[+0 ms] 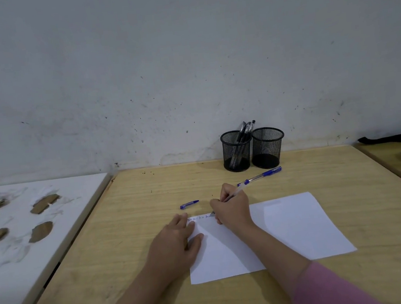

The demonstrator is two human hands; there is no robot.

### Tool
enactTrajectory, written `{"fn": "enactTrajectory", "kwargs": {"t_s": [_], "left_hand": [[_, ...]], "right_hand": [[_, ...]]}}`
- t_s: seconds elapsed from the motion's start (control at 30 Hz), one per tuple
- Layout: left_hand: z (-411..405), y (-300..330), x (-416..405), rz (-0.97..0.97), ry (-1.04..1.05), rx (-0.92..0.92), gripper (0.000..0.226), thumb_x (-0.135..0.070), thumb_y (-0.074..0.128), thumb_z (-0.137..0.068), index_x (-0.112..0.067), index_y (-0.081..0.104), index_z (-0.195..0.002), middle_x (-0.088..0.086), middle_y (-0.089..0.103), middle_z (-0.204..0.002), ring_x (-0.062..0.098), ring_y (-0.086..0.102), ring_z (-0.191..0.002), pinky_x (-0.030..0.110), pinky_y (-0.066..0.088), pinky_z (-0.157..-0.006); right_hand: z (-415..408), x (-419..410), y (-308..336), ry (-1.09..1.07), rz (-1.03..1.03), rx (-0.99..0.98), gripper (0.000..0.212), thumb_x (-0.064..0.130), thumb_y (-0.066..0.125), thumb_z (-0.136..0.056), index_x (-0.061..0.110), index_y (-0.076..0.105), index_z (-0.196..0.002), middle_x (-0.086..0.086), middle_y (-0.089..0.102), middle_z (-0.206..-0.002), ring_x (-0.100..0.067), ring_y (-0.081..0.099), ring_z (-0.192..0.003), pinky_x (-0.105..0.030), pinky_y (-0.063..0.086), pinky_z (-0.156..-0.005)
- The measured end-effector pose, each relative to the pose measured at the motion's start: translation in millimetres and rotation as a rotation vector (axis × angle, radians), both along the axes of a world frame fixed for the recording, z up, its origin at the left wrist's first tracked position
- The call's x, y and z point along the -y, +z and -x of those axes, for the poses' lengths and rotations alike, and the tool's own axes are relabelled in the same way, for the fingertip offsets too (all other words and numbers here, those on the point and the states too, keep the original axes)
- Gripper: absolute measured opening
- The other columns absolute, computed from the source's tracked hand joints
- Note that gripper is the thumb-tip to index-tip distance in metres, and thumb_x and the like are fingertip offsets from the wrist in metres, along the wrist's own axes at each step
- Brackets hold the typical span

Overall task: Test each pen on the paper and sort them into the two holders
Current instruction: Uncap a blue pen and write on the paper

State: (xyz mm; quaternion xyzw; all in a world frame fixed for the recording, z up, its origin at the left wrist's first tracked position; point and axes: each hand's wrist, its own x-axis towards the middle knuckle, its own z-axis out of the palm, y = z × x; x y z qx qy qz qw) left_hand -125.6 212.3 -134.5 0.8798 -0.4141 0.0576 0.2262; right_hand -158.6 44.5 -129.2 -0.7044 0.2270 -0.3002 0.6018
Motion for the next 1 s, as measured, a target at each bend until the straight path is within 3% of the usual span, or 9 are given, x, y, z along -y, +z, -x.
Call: {"fn": "enactTrajectory", "kwargs": {"t_s": [0.4, 0.5, 0.57, 0.63, 0.7, 0.73, 0.8, 0.9, 1.0], "left_hand": [[-3.7, -4.4, -0.5, 0.009, 0.001, -0.042, 0.077, -0.061, 0.023, -0.071, -0.016, 0.056, -0.124, 0.002, 0.045, -0.142, 0.015, 0.032, -0.137, 0.032, 0.039, -0.102], [-7.3, -9.0, 0.3, 0.010, 0.015, -0.035, 0.066, -0.058, 0.032, -0.076, -0.019, 0.057, -0.123, 0.000, 0.049, -0.139, 0.014, 0.036, -0.135, 0.029, 0.039, -0.102], [-13.0, -9.9, 2.2, 0.016, 0.040, -0.011, 0.053, -0.051, 0.043, -0.077, -0.020, 0.062, -0.116, -0.002, 0.058, -0.130, 0.014, 0.047, -0.126, 0.027, 0.042, -0.095], [-20.6, -4.9, 7.3, 0.023, 0.060, 0.024, 0.040, -0.046, 0.046, -0.078, -0.020, 0.069, -0.096, -0.004, 0.070, -0.103, 0.015, 0.060, -0.102, 0.025, 0.047, -0.077], [-29.0, 2.5, 15.0, 0.044, 0.085, 0.038, 0.028, -0.040, 0.050, -0.082, -0.017, 0.066, -0.082, -0.006, 0.064, -0.080, 0.016, 0.057, -0.081, 0.027, 0.044, -0.062], [-33.3, 4.8, 19.6, 0.075, 0.097, 0.052, 0.021, -0.034, 0.054, -0.083, -0.015, 0.065, -0.082, -0.004, 0.061, -0.078, 0.017, 0.055, -0.078, 0.028, 0.044, -0.060], [-40.5, 6.2, 27.9, 0.143, 0.119, 0.079, 0.014, -0.025, 0.059, -0.083, -0.014, 0.066, -0.090, 0.001, 0.062, -0.085, 0.020, 0.055, -0.084, 0.031, 0.046, -0.060], [-53.0, 3.4, 37.4, 0.135, 0.188, 0.018, 0.028, -0.022, 0.060, -0.083, -0.015, 0.064, -0.110, 0.004, 0.061, -0.099, 0.022, 0.052, -0.099, 0.034, 0.048, -0.067], [-63.9, 4.3, 42.1, 0.096, 0.253, -0.110, 0.022, -0.020, 0.059, -0.081, -0.018, 0.070, -0.101, 0.004, 0.060, -0.096, 0.025, 0.055, -0.097, 0.035, 0.048, -0.071]], "right_hand": [[2.0, 1.2, 0.6, -0.036, -0.026, 0.005, 0.033, -0.008, 0.056, -0.072, 0.012, 0.035, -0.056, -0.009, 0.038, -0.048, -0.019, 0.046, -0.034, -0.020, 0.035, -0.036], [1.6, 2.4, -0.2, -0.055, -0.038, 0.014, 0.032, -0.007, 0.057, -0.073, 0.012, 0.036, -0.057, -0.009, 0.038, -0.048, -0.021, 0.048, -0.037, -0.021, 0.037, -0.036], [1.2, 2.9, -0.3, -0.068, -0.077, 0.023, 0.030, -0.006, 0.058, -0.073, 0.010, 0.038, -0.059, -0.012, 0.042, -0.049, -0.024, 0.051, -0.041, -0.024, 0.041, -0.037], [0.6, 3.3, 0.8, -0.072, -0.125, 0.027, 0.027, -0.003, 0.060, -0.075, 0.009, 0.040, -0.061, -0.015, 0.047, -0.051, -0.024, 0.054, -0.040, -0.028, 0.045, -0.041], [1.3, 3.8, 2.5, -0.061, -0.164, 0.040, 0.031, 0.002, 0.065, -0.077, 0.010, 0.040, -0.060, -0.014, 0.050, -0.050, -0.020, 0.053, -0.037, -0.027, 0.045, -0.041], [1.9, 3.9, 3.2, -0.054, -0.170, 0.049, 0.033, 0.005, 0.068, -0.078, 0.010, 0.040, -0.060, -0.014, 0.049, -0.049, -0.020, 0.052, -0.035, -0.025, 0.044, -0.039], [3.9, 3.9, 4.2, -0.033, -0.160, 0.070, 0.038, 0.013, 0.073, -0.077, 0.010, 0.041, -0.057, -0.010, 0.045, -0.045, -0.019, 0.046, -0.031, -0.020, 0.037, -0.035], [7.5, 2.9, 8.1, 0.018, -0.173, 0.063, 0.042, 0.023, 0.080, -0.072, 0.012, 0.043, -0.057, -0.003, 0.045, -0.042, -0.018, 0.041, -0.029, -0.019, 0.033, -0.034], [12.8, 2.5, 14.9, 0.081, -0.245, 0.061, 0.036, 0.020, 0.084, -0.068, 0.011, 0.049, -0.063, -0.007, 0.056, -0.051, -0.017, 0.047, -0.032, -0.018, 0.035, -0.034]]}}
